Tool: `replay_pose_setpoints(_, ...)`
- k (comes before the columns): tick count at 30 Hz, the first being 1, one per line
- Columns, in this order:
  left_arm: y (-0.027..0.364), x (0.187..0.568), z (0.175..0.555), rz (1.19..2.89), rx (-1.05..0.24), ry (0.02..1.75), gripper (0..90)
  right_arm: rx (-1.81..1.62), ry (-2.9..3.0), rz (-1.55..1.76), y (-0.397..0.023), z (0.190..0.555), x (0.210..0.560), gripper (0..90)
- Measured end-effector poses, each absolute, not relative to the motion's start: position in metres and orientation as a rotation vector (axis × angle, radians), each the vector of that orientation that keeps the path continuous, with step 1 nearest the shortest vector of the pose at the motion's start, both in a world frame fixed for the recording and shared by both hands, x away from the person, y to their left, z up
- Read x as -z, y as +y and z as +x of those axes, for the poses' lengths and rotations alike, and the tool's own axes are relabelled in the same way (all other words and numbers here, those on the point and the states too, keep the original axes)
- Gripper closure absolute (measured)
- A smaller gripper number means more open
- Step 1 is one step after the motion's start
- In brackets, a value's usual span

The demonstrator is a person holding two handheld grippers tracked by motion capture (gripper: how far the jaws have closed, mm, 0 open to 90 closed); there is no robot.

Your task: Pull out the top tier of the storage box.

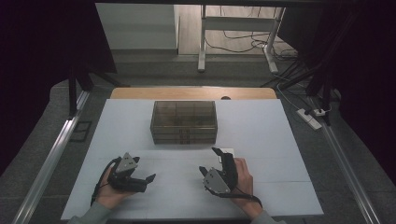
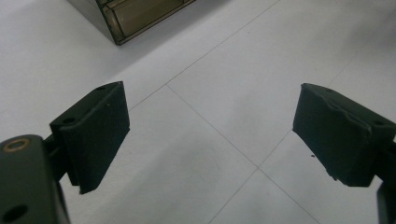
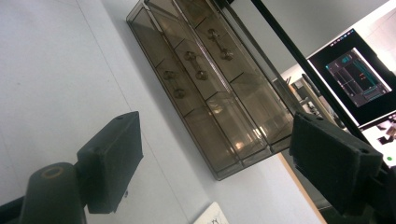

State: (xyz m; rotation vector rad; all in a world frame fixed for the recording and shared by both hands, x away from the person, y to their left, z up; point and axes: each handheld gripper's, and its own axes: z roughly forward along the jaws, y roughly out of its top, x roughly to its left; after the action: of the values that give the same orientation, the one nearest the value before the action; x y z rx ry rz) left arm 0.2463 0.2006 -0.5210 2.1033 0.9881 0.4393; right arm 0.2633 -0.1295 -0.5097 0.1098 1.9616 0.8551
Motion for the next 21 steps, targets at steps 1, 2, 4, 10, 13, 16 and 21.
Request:
replay_pose_setpoints(1, 0.2007, 0.5212, 0.2465, 2.103, -0.439, 0.989, 10.9, -0.855, 1.960, 0.105, -0.1292, 0.2637, 0.5097, 17.1)
replay_pose_setpoints(2, 0.2007, 0.5212, 0.2465, 2.103, -0.439, 0.989, 11.0, -0.855, 1.960, 0.105, -0.1292, 0.2637, 0.5097, 17.1)
replay_pose_setpoints(4, 0.2007, 0.5212, 0.2465, 2.104, -0.440, 0.990, 11.0, -0.854, 1.958, 0.103, -0.1289, 0.2642, 0.5094, 17.3)
replay_pose_setpoints(10, 0.2005, 0.5214, 0.2466, 2.105, -0.441, 0.992, 11.0, -0.839, 1.947, 0.099, -0.1290, 0.2666, 0.5085, 18.0)
replay_pose_setpoints(13, 0.2003, 0.5217, 0.2467, 2.107, -0.440, 0.990, 11.0, -0.840, 1.941, 0.101, -0.1288, 0.2680, 0.5068, 18.1)
replay_pose_setpoints(16, 0.2003, 0.5218, 0.2468, 2.107, -0.440, 0.991, 11.0, -0.832, 1.938, 0.099, -0.1280, 0.2696, 0.5058, 18.1)
replay_pose_setpoints(21, 0.2002, 0.5219, 0.2468, 2.108, -0.440, 0.990, 11.0, -0.831, 1.925, 0.090, -0.1247, 0.2726, 0.5029, 18.7)
